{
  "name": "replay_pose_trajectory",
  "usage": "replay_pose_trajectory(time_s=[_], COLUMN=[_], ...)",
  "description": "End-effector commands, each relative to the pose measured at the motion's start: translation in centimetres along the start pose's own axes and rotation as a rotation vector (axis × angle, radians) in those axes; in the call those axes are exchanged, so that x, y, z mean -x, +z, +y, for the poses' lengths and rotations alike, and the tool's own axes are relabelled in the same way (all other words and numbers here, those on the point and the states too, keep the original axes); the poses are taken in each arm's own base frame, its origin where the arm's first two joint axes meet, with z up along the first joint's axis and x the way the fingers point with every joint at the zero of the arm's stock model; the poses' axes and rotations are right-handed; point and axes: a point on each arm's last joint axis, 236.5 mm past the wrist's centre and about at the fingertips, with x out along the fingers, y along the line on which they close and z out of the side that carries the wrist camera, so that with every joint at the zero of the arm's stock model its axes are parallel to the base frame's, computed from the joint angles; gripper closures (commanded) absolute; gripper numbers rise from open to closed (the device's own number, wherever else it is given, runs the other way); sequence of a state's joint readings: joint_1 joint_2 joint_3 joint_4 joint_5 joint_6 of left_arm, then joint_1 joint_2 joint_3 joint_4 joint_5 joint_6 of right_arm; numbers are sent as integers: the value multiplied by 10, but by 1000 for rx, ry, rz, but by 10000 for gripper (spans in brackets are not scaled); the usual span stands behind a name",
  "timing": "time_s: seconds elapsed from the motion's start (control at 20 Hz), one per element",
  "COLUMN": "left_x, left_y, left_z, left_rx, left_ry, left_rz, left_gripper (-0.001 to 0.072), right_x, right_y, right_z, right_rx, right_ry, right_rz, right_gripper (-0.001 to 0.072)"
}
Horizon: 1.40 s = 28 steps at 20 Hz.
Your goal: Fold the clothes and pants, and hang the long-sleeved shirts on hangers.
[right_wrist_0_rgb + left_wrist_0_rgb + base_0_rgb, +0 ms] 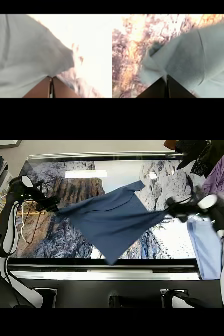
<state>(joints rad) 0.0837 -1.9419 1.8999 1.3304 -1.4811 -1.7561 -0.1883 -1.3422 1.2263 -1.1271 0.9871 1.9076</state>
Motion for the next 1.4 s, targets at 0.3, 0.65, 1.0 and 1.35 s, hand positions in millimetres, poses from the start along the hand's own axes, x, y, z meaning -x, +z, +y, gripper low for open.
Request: replay_pose_trajectory(time_s=[0.3,0.65,1.0,1.35], left_x=[-18,-18,-18,-17], left_y=[-38,-39,-41,-46], left_z=[-62,-61,-60,-58], left_rx=[-129,-110,-109,-110], left_ry=[-14,-13,-11,-5], left_rz=[94,96,107,129], left_gripper=[693,694,694,693], right_x=[-64,16,27,-4], right_y=[44,-23,-151,-264], right_z=[-6,-61,-52,-47], right_rx=[-241,131,-18,10], right_ry=[76,-100,124,157], right_rz=[36,327,422,536], right_gripper=[496,328,154,153])
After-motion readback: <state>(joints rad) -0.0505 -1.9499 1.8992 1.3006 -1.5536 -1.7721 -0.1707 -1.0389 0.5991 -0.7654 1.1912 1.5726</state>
